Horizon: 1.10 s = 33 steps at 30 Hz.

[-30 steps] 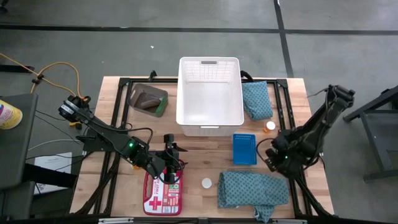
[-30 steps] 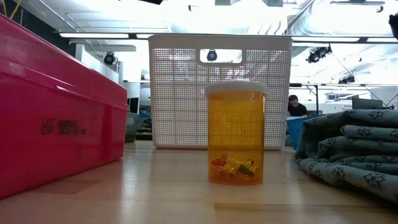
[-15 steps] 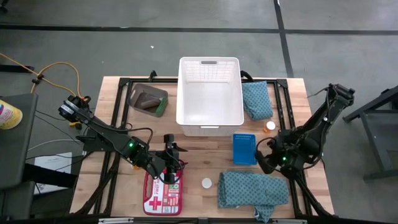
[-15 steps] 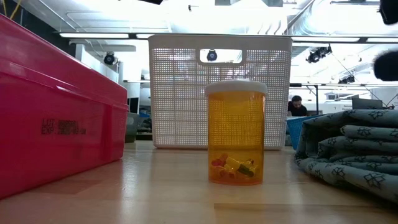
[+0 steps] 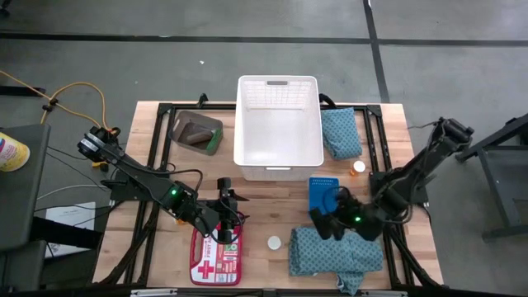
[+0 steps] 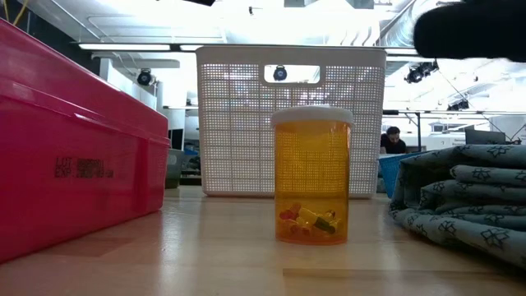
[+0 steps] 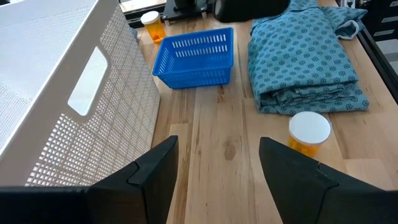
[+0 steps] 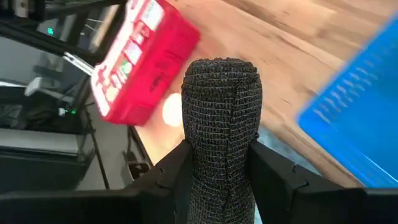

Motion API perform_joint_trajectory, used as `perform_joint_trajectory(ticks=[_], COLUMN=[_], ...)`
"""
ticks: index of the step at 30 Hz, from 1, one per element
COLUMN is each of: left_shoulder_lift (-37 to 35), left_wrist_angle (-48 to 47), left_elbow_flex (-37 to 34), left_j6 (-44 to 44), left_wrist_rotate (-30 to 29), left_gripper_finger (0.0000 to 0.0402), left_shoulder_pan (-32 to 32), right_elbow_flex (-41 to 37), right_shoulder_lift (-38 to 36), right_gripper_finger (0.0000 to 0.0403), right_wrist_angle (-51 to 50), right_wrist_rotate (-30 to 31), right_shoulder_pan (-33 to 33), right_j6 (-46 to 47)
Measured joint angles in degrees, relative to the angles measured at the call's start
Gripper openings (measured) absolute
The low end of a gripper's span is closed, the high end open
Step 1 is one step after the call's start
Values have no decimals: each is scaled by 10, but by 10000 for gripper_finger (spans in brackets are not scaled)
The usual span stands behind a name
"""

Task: Pick & place medical supplies in basket/bin
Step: Put the black bandage into the black bin

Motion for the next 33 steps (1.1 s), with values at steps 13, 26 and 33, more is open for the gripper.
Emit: perform_joint_trajectory(ticks=[13,26,33], left_shoulder_lift=[0,0,0], left_wrist_angle=[0,0,0], left_elbow_flex=[0,0,0], left_j6=[0,0,0], left_wrist_rotate=[0,0,0], left_gripper_finger=[215,215,215], left_shoulder_pan=[0,0,0], right_elbow_flex=[0,0,0], right_shoulder_lift=[128,163,163], right_gripper_finger=[128,128,128], right_wrist_angle=[279,367,413], right_wrist_rotate=[-91,-122,-96], right_shoulder_pan=[-109,-152,-151], right_j6=[-145,-292,-514])
